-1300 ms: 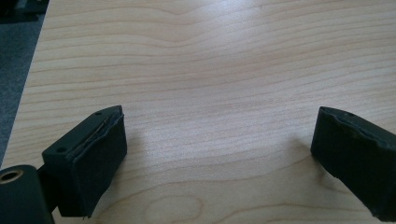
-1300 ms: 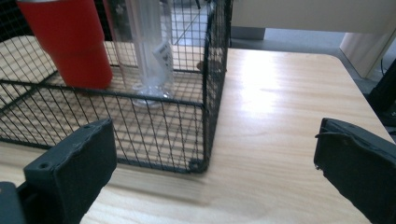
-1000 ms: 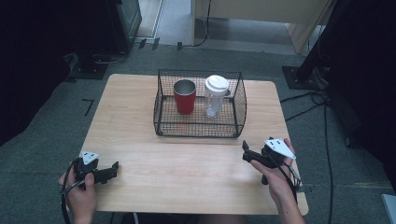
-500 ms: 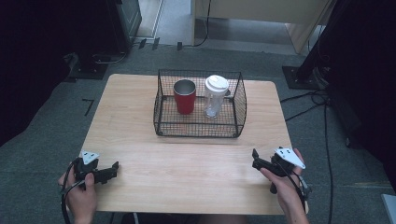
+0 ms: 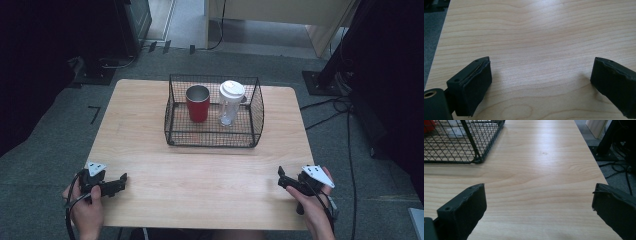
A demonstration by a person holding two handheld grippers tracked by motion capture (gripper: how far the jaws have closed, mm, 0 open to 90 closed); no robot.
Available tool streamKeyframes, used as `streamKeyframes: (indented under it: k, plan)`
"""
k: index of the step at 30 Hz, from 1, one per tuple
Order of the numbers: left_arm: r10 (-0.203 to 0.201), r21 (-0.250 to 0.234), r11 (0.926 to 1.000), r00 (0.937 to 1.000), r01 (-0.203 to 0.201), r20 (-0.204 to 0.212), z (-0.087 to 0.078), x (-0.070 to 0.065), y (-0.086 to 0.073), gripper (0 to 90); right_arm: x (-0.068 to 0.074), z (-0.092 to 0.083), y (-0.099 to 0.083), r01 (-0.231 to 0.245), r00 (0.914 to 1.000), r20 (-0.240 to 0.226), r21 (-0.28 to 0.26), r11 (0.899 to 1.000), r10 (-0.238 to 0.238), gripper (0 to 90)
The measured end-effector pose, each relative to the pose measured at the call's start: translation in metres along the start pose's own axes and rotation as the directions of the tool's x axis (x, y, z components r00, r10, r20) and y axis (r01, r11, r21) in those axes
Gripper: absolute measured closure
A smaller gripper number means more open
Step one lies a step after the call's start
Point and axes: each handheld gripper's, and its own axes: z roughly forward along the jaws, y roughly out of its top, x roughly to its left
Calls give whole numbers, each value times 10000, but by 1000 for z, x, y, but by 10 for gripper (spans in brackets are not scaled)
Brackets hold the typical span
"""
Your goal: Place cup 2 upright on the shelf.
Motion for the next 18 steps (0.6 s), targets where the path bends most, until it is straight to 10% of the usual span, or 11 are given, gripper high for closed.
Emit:
streamKeyframes:
  k: [18]
  plan:
    - [8, 6, 10000, 10000, -8, 0, 0, 0, 0, 42, -25, -9, -18, 284, 9981, 527, 606, 9978, -316, 0]
